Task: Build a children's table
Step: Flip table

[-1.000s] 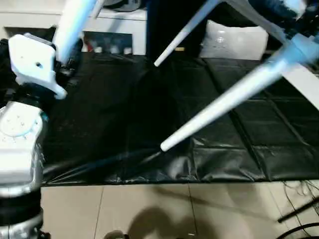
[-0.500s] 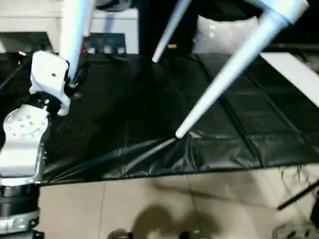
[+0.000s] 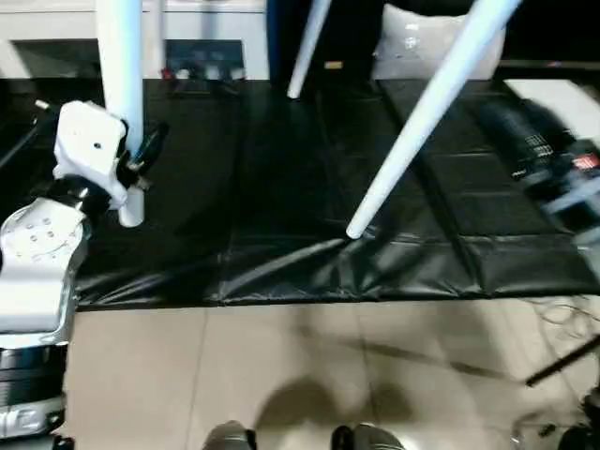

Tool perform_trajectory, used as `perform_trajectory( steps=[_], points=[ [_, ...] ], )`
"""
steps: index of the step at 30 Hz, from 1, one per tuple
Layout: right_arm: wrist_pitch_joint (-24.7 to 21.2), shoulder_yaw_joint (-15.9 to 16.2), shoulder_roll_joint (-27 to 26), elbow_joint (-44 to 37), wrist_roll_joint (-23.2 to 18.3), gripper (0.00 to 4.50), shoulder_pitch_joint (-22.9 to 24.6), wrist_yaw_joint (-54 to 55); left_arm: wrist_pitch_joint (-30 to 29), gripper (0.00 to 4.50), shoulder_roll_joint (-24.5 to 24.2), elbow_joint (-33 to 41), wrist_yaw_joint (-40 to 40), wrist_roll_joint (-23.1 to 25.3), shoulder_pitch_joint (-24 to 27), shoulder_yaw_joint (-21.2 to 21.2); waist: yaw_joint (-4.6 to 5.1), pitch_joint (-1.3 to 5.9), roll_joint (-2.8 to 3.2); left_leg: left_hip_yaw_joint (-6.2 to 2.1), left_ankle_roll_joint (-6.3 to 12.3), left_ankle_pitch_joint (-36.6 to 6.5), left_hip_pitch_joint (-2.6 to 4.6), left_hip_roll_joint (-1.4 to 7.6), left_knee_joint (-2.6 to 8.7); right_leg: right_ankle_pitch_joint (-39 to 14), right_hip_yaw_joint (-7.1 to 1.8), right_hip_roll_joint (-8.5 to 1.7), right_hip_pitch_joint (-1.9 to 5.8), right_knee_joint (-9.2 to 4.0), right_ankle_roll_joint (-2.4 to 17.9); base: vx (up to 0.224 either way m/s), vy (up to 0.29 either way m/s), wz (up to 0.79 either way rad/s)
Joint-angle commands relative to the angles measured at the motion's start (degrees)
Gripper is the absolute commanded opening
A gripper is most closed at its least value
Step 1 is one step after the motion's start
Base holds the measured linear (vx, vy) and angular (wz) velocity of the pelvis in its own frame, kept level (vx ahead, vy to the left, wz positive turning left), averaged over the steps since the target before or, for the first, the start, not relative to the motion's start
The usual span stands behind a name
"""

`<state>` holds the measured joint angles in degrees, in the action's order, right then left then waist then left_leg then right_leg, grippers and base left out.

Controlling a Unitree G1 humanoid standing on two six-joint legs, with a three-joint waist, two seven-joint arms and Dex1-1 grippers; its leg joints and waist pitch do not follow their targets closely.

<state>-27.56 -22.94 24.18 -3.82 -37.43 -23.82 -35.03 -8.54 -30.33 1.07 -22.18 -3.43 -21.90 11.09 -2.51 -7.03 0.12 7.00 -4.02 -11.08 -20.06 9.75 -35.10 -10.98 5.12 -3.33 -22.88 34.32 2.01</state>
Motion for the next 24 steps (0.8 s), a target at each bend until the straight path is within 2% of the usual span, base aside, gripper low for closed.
perform_trajectory(
  steps=[1,2,3,4,5,6,7,8,9,10,11,12,13,14,15,16,17,19,21,22,23,24],
  points=[
    [2.28,1.44,-0.68,2.53,2.25,4.5,-1.13,0.77,0.46,1.79,-1.13,1.59,-1.28,0.74,0.61,-0.72,2.35,2.04,1.05,-1.35,0.12,-36.84,3.36,2.27,4.83,-38.65,2.56,-2.7,0.94,-9.28,-2.04,0.0,0.0,0.0],
    [3.1,1.84,-0.96,3.63,2.82,4.5,-1.71,0.85,0.42,1.79,-1.3,1.83,-1.31,0.78,0.97,-0.67,2.31,1.83,2.07,-2.26,-0.39,-42.89,1.95,3.98,7.26,-32.89,3.31,-1.98,2.74,-6.83,-1.43,-0.094,0.035,-0.08],
    [3.3,1.9,-1.18,4.02,2.95,4.5,-1.99,1.05,0.39,1.77,-1.37,1.92,-1.35,0.79,1.11,-0.64,0.17,2.11,2.54,-2.54,-1.05,-50.4,-4.36,6.36,12.02,-10.62,0.93,-2.17,7.07,5.89,1.35,-0.094,0.035,-0.08],
    [4.29,2.44,-1.89,5.79,3.82,4.5,-3.28,1.68,0.3,1.75,-1.6,2.19,-1.5,0.76,1.61,-0.5,-1.06,2.75,0.98,-0.67,0.62,-47.1,-2.02,5.23,11.8,-11.79,-2.21,-1.94,4.84,7.01,0.4,-0.059,-0.025,0.0],
    [4.5,2.64,-2.0,6.18,3.94,4.5,-3.57,1.54,0.29,1.75,-1.63,2.23,-1.52,0.74,1.7,-0.46,0.05,3.6,-1.29,-0.58,-0.67,-39.43,0.48,3.46,8.41,-23.62,-4.69,-4.05,3.38,3.42,-0.71,0.033,-0.063,-0.08],
    [5.13,3.34,-2.2,7.42,4.29,4.5,-4.31,1.17,0.26,1.75,-1.79,2.27,-1.59,0.71,1.89,-0.42,-0.39,2.46,-1.8,-0.36,-1.51,-20.48,2.7,-0.2,-1.94,-58.08,-4.63,-10.71,-1.35,-8.18,-0.11,0.033,-0.063,-0.08],
    [6.64,4.58,-2.43,10.14,5.22,4.5,-5.73,0.21,0.29,1.72,-2.19,2.38,-1.69,0.81,2.28,-0.42,-1.39,3.36,-2.32,-0.88,0.14,-5.31,-1.89,0.74,1.47,-51.44,-4.97,-9.02,3.15,-6.26,0.39,0.066,-0.039,-0.24],
    [6.64,4.58,-2.43,10.14,5.22,4.5,-5.73,0.21,0.29,1.72,-2.19,2.38,-1.69,0.81,2.28,-0.42,-1.39,3.36,-2.32,-0.88,0.14,-5.31,-1.89,0.74,1.47,-51.44,-4.97,-9.02,3.15,-6.26,0.39,0.0,0.0,0.0],
    [7.25,4.96,-2.54,11.17,5.59,4.5,-6.26,-0.19,0.33,1.72,-2.35,2.4,-1.72,0.88,2.41,-0.43,-1.17,3.37,-0.6,-0.65,-1.17,-9.32,-0.99,1.97,4.0,-38.04,-3.25,-5.66,1.63,-4.9,3.49,0.0,0.0,0.0],
    [8.48,5.56,-2.96,13.49,6.32,4.5,-7.58,-0.86,0.38,1.72,-2.49,2.41,-1.74,0.77,2.64,-0.31,-0.5,3.92,-0.01,-0.65,-1.91,-14.47,-0.8,2.84,4.92,-27.17,-2.84,-4.46,1.62,-3.4,6.23,0.0,0.0,0.0],
    [8.9,5.74,-3.2,14.73,6.5,4.5,-8.33,-1.16,0.36,1.72,-2.56,2.41,-1.74,0.77,2.74,-0.26,-0.34,3.95,0.29,-0.68,-2.35,-15.92,-0.86,3.16,5.2,-23.34,-2.87,-4.3,1.68,-3.05,7.44,0.0,0.0,0.0],
    [9.17,5.84,-3.42,15.83,6.56,4.5,-9.01,-1.4,0.33,1.72,-2.64,2.41,-1.73,0.79,2.82,-0.22,-0.11,4.15,0.12,-0.8,-2.55,-16.76,-1.54,3.32,5.59,-18.01,-2.72,-4.24,2.32,-2.38,9.22,0.0,0.0,0.0],
    [10.61,6.11,-3.89,18.98,7.26,4.5,-10.83,-1.73,0.26,1.72,-2.93,2.48,-1.7,0.75,3.1,-0.19,-0.21,3.96,0.1,-0.48,-2.55,-19.75,-1.21,3.3,5.73,-18.31,-2.77,-4.3,1.98,-2.74,9.58,0.0,0.0,0.0],
    [10.84,6.18,-3.94,19.51,7.36,4.5,-11.13,-1.89,0.25,1.72,-2.96,2.49,-1.72,0.74,3.15,-0.19,-0.18,4.01,0.09,-0.36,-2.65,-20.62,-1.08,3.22,5.61,-18.44,-2.87,-4.46,1.84,-2.75,9.92,0.0,0.0,0.0],
    [11.41,6.33,-4.04,20.82,7.61,4.5,-11.87,-2.28,0.24,1.72,-3.04,2.54,-1.76,0.72,3.25,-0.17,-0.18,4.13,-0.15,-0.24,-2.56,-20.29,-1.23,3.13,5.63,-18.49,-2.88,-4.63,2.13,-2.88,9.95,0.0,0.0,0.0],
    [13.15,6.74,-4.15,23.8,8.89,4.5,-13.63,-1.97,0.2,1.72,-3.17,2.68,-1.9,0.66,3.49,-0.12,-0.43,4.17,-0.19,0.26,-1.92,-18.11,-1.3,3.11,5.46,-16.7,-3.13,-4.76,1.96,-2.9,10.26,0.0,0.0,0.0],
    [13.81,6.8,-4.23,25.06,9.0,4.5,-14.36,-1.98,0.22,1.72,-3.21,2.73,-1.87,0.61,3.58,-0.15,-0.5,4.43,-0.58,0.65,-1.3,-15.67,-1.4,3.17,5.38,-14.4,-3.2,-4.77,2.2,-2.72,10.6,0.0,0.0,0.0],
    [13.76,6.7,-4.73,26.9,7.75,4.5,-15.77,-3.68,0.21,1.72,-3.31,2.75,-1.94,0.44,3.68,-0.21,-0.54,4.55,-0.42,0.93,-0.55,-12.93,-1.62,3.22,5.26,-11.18,-3.24,-4.74,2.37,-2.3,11.27,0.026,0.006,0.0],
    [13.88,6.9,-4.9,27.73,7.36,4.5,-16.36,-4.96,0.2,1.72,-3.37,2.76,-2.03,0.37,3.76,-0.23,-0.72,4.9,-0.27,1.34,0.54,-9.21,-1.52,3.36,5.04,-4.48,-3.21,-4.47,2.55,-1.64,12.27,0.052,0.008,0.0],
    [15.29,8.03,-5.27,31.39,7.95,4.5,-18.42,-7.85,0.14,1.72,-3.55,2.68,-2.53,0.26,3.97,-0.44,-0.81,5.04,-0.33,1.47,1.07,-7.69,-1.55,3.35,4.9,-1.62,-3.22,-4.43,2.74,-1.4,12.72,0.0,0.0,0.0],
    [15.29,8.03,-5.27,31.39,7.95,4.5,-18.42,-7.85,0.14,1.72,-3.55,2.68,-2.53,0.26,3.97,-0.44,-0.66,5.12,-0.42,1.49,1.31,-7.54,-1.73,3.26,4.81,-0.93,-3.15,-4.5,2.86,-1.16,13.27,0.0,0.0,0.0],
    [16.95,8.39,-5.79,35.53,8.76,4.5,-20.82,-8.49,0.26,1.72,-3.61,2.52,-2.82,0.23,4.12,-0.58,-0.86,5.15,-0.29,1.65,1.7,-7.09,-1.64,3.23,4.73,-0.76,-3.12,-4.54,2.9,-1.28,13.51,0.0,0.0,0.0]
  ],
)
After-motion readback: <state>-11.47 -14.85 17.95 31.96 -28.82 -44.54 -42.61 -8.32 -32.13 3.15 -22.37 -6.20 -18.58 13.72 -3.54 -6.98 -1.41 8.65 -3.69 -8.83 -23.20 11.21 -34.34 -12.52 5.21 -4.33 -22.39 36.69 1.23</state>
